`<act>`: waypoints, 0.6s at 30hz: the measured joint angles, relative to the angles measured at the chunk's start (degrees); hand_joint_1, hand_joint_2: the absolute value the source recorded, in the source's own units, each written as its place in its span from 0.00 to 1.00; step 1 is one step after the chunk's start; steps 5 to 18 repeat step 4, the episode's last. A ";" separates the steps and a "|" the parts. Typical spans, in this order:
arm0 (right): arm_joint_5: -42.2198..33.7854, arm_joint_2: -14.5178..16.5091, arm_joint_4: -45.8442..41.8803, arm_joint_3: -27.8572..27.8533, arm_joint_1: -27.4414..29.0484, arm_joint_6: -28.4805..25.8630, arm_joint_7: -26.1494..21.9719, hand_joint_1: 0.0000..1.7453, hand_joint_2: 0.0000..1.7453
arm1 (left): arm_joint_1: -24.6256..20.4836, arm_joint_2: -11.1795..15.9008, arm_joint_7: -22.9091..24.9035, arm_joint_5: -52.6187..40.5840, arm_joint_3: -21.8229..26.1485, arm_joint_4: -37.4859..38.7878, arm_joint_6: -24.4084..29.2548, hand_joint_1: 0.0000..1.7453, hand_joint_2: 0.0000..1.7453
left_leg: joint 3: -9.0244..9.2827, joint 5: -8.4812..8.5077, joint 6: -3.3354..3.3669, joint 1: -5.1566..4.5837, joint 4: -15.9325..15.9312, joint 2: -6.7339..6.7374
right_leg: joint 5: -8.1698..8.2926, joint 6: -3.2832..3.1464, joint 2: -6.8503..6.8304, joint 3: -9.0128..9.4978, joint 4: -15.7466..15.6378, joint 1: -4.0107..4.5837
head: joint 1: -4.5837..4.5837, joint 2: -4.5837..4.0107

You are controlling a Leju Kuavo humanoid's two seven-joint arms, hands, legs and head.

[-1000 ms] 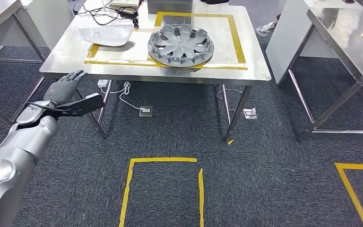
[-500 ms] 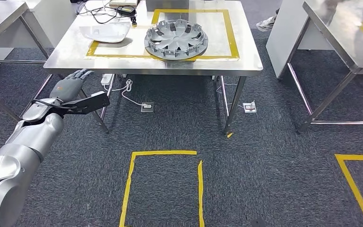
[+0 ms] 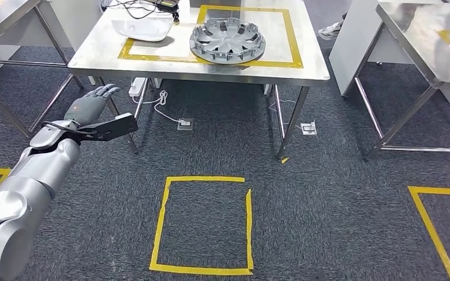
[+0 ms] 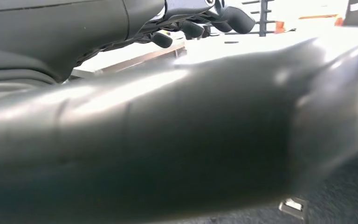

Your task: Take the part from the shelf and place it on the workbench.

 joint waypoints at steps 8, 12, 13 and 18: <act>-0.04 -0.11 0.00 -0.09 -0.09 0.00 0.10 0.00 0.00 | -0.16 -0.03 -0.47 0.15 0.00 -0.29 0.14 0.00 0.33 | -0.65 1.10 -1.04 -0.03 -0.08 0.09 | 0.16 -1.15 0.07 7.92 -12.15 0.60 | 0.03 0.00; -0.04 -0.11 0.00 -0.09 -0.09 0.00 0.10 0.00 0.00 | -0.16 -0.03 -0.47 0.15 0.00 -0.29 0.14 0.00 0.33 | -0.65 1.10 -1.04 -0.03 -0.08 0.09 | 0.16 -1.15 0.07 7.92 -12.15 0.60 | 0.03 0.00; -0.04 -0.11 0.00 -0.09 -0.09 0.00 0.10 0.00 0.00 | -0.16 -0.03 -0.47 0.15 0.00 -0.29 0.14 0.00 0.33 | -0.65 1.10 -1.04 -0.03 -0.08 0.09 | 0.16 -1.15 0.07 7.92 -12.15 0.60 | 0.03 0.00; -0.04 -0.11 0.00 -0.09 -0.09 0.00 0.10 0.00 0.00 | -0.16 -0.03 -0.47 0.15 0.00 -0.29 0.14 0.00 0.33 | -0.65 1.10 -1.04 -0.03 -0.08 0.09 | 0.16 -1.15 0.07 7.92 -12.15 0.60 | 0.03 0.00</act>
